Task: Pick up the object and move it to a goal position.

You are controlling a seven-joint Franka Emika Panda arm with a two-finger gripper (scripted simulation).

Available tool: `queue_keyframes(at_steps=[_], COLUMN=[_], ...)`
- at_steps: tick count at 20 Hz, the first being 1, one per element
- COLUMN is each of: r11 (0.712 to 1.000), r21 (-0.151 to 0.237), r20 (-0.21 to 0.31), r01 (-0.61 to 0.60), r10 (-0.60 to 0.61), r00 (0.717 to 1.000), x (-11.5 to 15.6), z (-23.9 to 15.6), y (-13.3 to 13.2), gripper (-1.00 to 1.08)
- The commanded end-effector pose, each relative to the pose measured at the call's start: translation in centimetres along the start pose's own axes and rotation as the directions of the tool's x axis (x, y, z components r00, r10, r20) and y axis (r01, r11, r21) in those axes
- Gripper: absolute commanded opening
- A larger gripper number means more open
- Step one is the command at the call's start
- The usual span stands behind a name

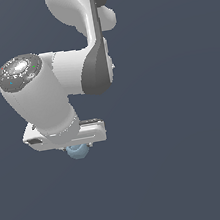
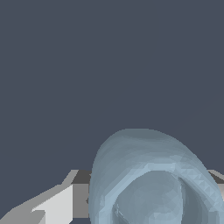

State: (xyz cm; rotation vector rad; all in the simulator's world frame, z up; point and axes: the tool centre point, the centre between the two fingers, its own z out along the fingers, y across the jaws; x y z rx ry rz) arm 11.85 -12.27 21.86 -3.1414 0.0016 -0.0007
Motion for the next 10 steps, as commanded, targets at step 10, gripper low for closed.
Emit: queue_keyframes(at_steps=[10], r11=[1.0], r21=[0.0], r20=[0.0], r01=[0.0], r10=[0.0], r00=[1.0], x=[0.93], z=[-0.81], y=[0.71], gripper=[-1.0])
